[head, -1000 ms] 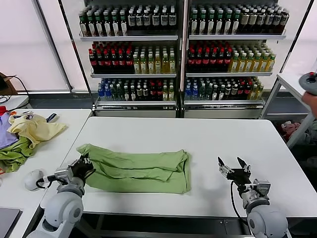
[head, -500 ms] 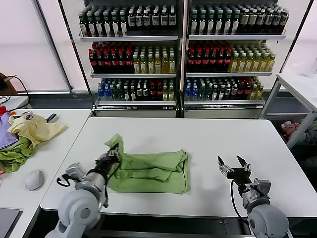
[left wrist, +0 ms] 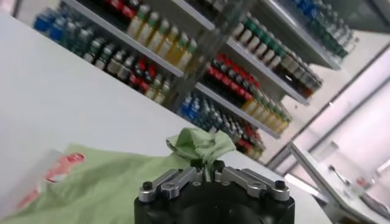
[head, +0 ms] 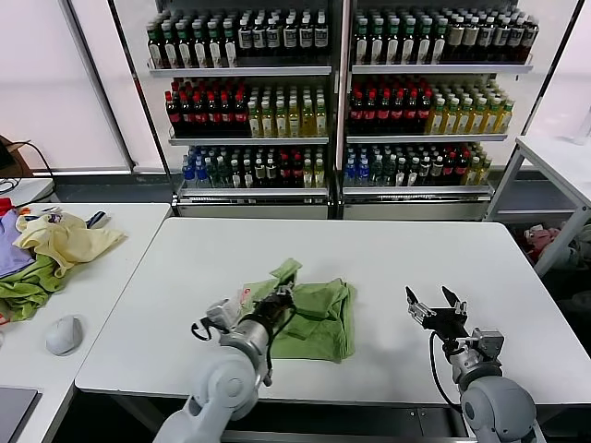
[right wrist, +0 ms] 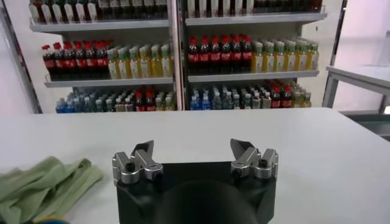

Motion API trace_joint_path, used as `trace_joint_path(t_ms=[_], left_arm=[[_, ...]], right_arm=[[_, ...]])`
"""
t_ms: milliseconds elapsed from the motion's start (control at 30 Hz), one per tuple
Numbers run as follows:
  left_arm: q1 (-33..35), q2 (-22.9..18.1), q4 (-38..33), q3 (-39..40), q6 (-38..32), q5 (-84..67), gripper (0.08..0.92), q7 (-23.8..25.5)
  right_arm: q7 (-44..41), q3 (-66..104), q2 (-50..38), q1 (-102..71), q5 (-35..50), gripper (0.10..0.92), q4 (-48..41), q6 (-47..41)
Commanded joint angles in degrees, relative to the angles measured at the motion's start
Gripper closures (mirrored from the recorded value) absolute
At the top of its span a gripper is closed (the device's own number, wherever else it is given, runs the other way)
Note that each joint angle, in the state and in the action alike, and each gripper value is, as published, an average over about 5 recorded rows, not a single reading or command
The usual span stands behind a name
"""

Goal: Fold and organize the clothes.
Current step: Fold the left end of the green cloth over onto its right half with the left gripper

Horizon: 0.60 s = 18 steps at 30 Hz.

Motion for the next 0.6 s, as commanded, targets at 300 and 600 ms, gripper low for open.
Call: trace_joint_path(t_ms=[300,600], left_arm=[[-2.54,-2.59,5.38,9.53,0.11,13.14,0.554,7.84],[1.87,2.00,2.88,1.75,-3.29,22.64,0.277,7.36]], right_arm=[[-0.10,-0.37,0.06,0.60,-0.08,0.203,-0.92,0.17],[-0.19,-1.31,0.76,1.14,-0.90,0.203,-1.56,0.51]])
